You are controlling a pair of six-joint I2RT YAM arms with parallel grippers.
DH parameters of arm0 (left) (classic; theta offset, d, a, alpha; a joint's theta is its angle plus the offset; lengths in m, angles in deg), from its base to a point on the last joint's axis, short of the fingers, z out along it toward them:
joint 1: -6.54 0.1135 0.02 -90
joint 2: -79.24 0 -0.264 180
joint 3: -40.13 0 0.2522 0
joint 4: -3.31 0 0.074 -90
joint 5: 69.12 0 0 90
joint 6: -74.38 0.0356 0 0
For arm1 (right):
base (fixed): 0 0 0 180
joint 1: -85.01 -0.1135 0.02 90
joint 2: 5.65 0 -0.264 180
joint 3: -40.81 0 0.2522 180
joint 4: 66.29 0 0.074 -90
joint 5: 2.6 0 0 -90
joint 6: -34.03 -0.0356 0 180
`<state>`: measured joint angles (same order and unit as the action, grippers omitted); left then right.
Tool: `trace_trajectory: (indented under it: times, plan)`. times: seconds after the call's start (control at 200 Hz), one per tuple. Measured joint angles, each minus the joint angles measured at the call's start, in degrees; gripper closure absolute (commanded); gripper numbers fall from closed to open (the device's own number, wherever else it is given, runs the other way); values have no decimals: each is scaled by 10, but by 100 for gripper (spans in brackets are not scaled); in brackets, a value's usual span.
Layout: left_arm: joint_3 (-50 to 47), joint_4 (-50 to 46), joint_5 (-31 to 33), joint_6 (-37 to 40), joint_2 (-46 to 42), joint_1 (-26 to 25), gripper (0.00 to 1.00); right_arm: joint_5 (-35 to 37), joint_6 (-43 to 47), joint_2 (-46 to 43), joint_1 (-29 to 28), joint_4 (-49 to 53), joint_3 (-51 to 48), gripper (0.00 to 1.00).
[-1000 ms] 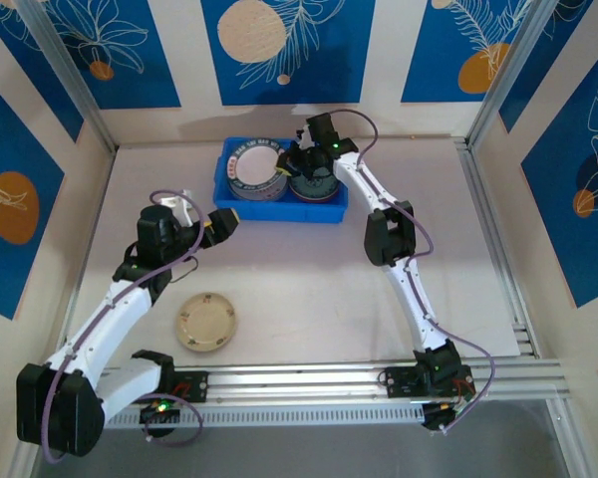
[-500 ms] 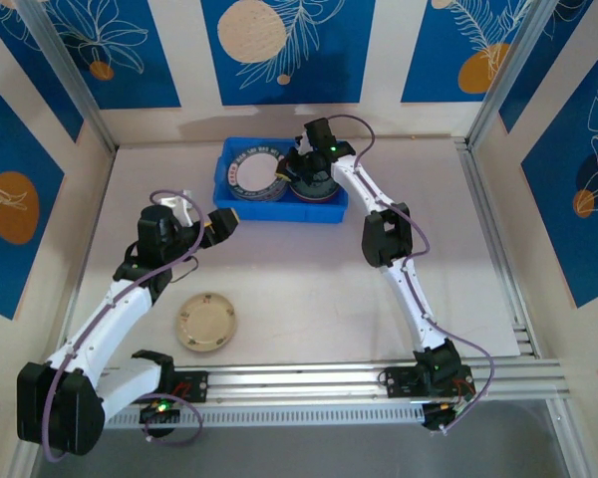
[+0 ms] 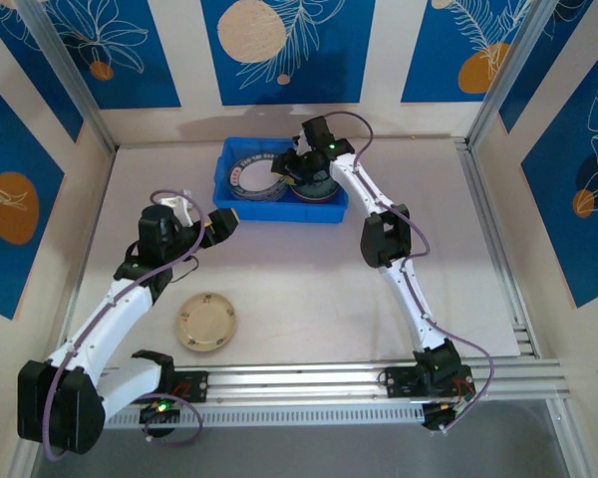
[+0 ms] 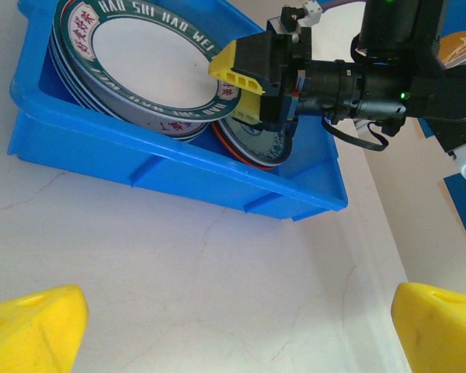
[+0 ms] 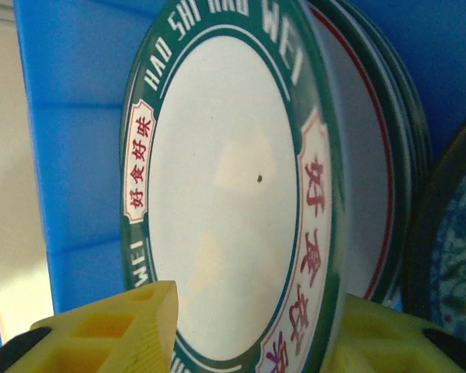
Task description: Place the plates into the plastic bin on the countertop
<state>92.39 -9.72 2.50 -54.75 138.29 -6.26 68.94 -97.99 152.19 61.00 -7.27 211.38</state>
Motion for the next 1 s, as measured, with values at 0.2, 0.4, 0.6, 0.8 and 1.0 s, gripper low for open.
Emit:
trace_trajectory:
  times: [0.2,0.4,0.6,0.8,1.0]
  plan:
    - [0,1,5,0,1,0,1,36,31,0,-1,35,10,54]
    - [0,5,7,0,23,0,1,68,65,0,-8,71,10,54]
    - [0,20,7,-7,42,0,1,105,97,-5,-16,101,12,53]
    - [0,33,6,-9,57,0,1,139,118,-28,-17,127,0,53]
    - [0,43,6,-10,75,0,1,142,120,-51,-12,127,-11,54]
